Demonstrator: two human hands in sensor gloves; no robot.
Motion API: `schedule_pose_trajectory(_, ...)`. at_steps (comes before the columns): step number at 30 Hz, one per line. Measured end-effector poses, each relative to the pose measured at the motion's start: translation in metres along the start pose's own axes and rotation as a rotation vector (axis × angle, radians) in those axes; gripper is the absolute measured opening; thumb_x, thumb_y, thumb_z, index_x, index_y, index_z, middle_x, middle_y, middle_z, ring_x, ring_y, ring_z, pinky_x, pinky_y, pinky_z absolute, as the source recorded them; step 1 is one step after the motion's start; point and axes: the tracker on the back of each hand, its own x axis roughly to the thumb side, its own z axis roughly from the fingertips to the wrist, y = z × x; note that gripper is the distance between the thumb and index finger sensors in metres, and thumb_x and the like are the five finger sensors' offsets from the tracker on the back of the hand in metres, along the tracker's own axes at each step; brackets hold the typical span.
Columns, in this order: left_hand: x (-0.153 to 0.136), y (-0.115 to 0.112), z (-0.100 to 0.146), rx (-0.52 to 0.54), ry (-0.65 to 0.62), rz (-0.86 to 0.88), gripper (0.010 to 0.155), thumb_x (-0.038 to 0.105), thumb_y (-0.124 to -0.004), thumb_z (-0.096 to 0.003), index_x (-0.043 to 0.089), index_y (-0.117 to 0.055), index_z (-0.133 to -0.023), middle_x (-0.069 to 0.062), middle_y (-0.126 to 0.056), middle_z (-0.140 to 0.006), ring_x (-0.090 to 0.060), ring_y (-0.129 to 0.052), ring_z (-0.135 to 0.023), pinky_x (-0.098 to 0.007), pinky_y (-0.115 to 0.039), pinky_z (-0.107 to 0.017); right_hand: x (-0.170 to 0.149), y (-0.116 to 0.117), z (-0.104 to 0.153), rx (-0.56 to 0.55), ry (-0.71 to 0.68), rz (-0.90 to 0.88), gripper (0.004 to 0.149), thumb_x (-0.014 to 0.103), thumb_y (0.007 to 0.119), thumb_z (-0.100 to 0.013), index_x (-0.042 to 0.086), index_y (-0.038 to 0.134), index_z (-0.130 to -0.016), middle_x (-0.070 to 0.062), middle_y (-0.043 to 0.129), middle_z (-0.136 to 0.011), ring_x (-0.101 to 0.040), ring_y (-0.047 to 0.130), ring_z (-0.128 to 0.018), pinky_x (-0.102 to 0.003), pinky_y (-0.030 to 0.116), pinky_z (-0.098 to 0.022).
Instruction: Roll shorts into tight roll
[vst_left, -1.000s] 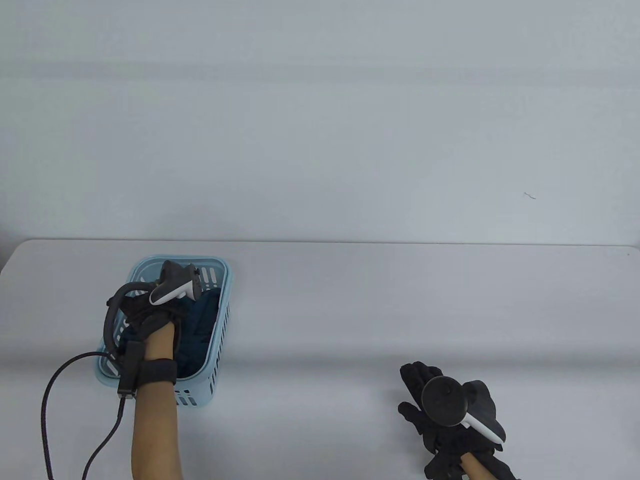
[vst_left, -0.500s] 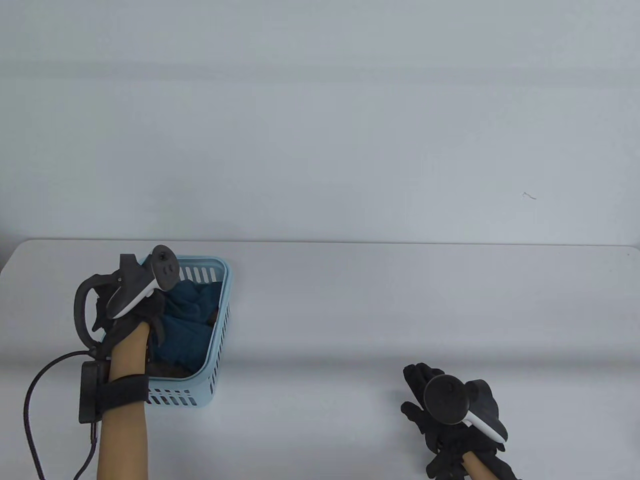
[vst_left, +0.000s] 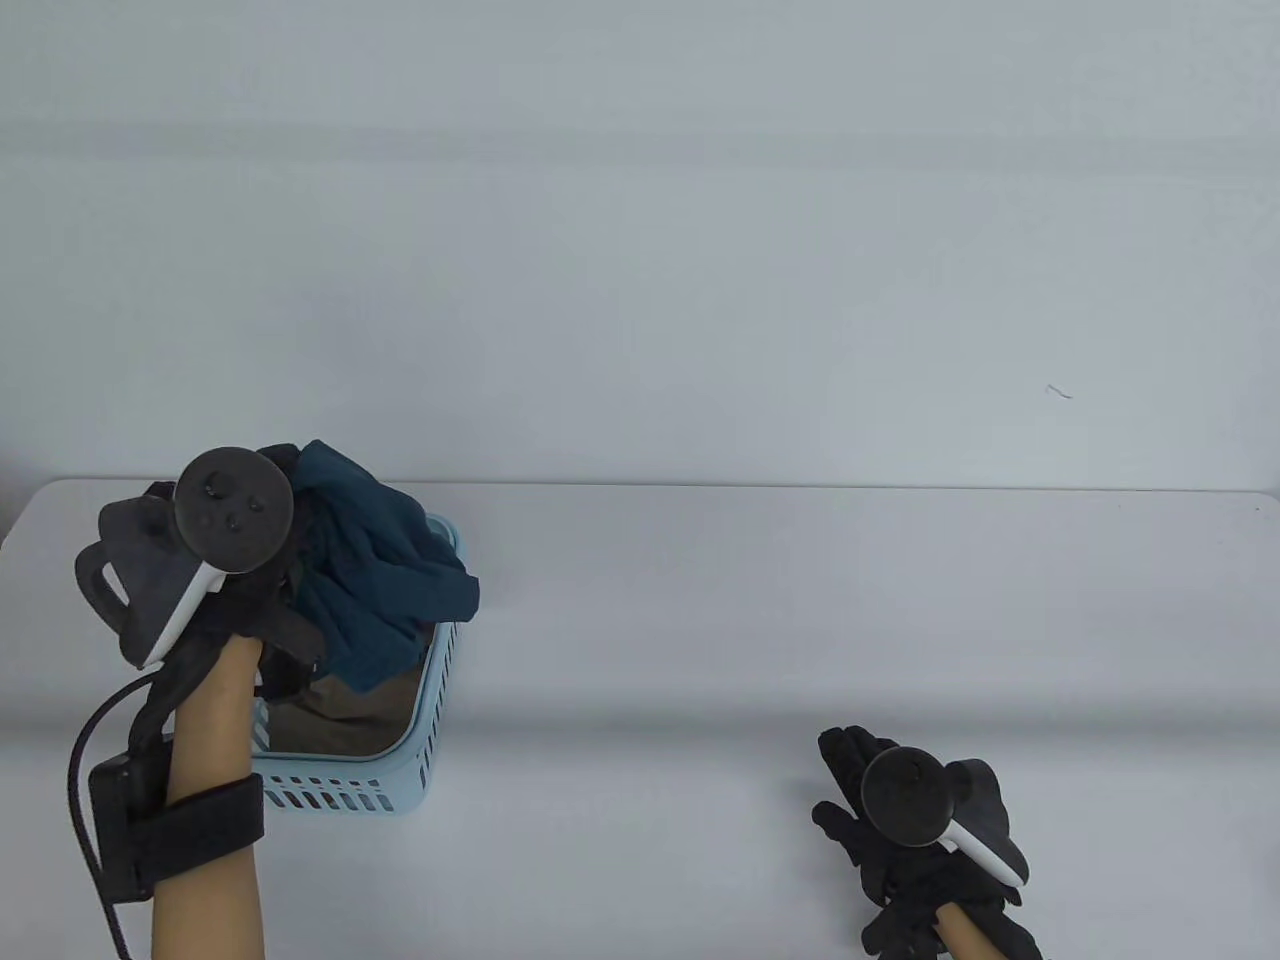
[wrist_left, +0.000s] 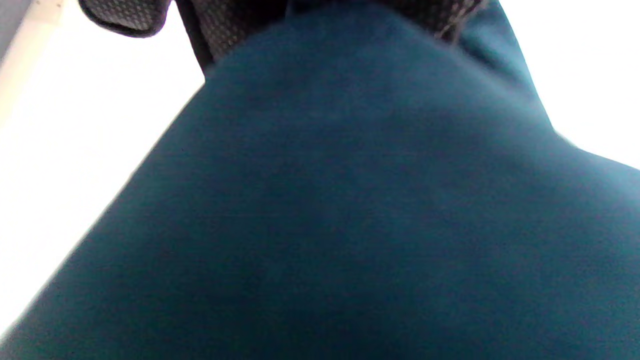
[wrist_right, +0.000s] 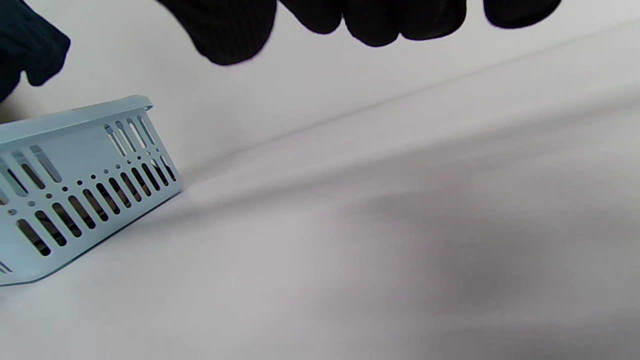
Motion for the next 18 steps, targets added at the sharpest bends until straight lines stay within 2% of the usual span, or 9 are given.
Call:
schedule_pose_trajectory(3, 0.017, 0.007, 0.006, -0.024, -0.06, 0.107, 0.042, 0.035, -0.075, -0.049, 0.021, -0.081, -0.088, -0.007, -0.093, -0.079, -0.02, -0.103, -0.062, -0.067, -0.059, -0.068, 0.0, 0.0, 0.0, 0.003, -0.002, 0.0, 0.069, 0.036, 0.065, -0.054, 0.009, 0.034, -0.109, -0.021, 0.036, -0.115, -0.047, 0.042, -0.105, -0.07, 0.043, -0.069)
schedule_pose_trajectory(7, 0.045, 0.0, 0.015, -0.102, -0.161, 0.196, 0.042, 0.035, -0.075, -0.0494, 0.02, -0.081, -0.089, -0.007, -0.093, -0.079, -0.02, -0.103, -0.062, -0.067, -0.059, -0.068, 0.0, 0.0, 0.0, 0.007, -0.005, -0.003, 0.069, 0.036, 0.065, -0.054, 0.009, 0.034, -0.109, -0.021, 0.036, -0.115, -0.047, 0.042, -0.105, -0.07, 0.043, -0.069)
schedule_pose_trajectory(11, 0.078, -0.025, 0.029, -0.224, -0.27, 0.268, 0.042, 0.035, -0.075, -0.0497, 0.02, -0.081, -0.088, -0.007, -0.093, -0.078, -0.02, -0.103, -0.062, -0.067, -0.06, -0.068, 0.0, 0.0, 0.0, 0.006, -0.004, -0.002, 0.069, 0.036, 0.065, -0.054, 0.009, 0.033, -0.109, -0.021, 0.036, -0.115, -0.047, 0.042, -0.105, -0.069, 0.043, -0.069)
schedule_pose_trajectory(13, 0.099, -0.047, 0.038, -0.311, -0.332, 0.312, 0.042, 0.035, -0.075, -0.0496, 0.02, -0.081, -0.088, -0.007, -0.093, -0.078, -0.02, -0.103, -0.061, -0.067, -0.06, -0.068, -0.002, 0.0, 0.0, 0.006, 0.002, -0.002, 0.069, 0.036, 0.065, -0.054, 0.009, 0.033, -0.109, -0.021, 0.036, -0.115, -0.048, 0.042, -0.105, -0.07, 0.043, -0.069)
schedule_pose_trajectory(18, 0.133, -0.092, 0.051, -0.441, -0.416, 0.45, 0.042, 0.035, -0.075, -0.0495, 0.02, -0.081, -0.088, -0.007, -0.093, -0.079, -0.02, -0.103, -0.062, -0.067, -0.06, -0.068, -0.008, -0.001, 0.001, 0.01, 0.026, 0.0, 0.07, 0.036, 0.065, -0.054, 0.009, 0.033, -0.109, -0.021, 0.036, -0.115, -0.048, 0.041, -0.105, -0.07, 0.043, -0.069)
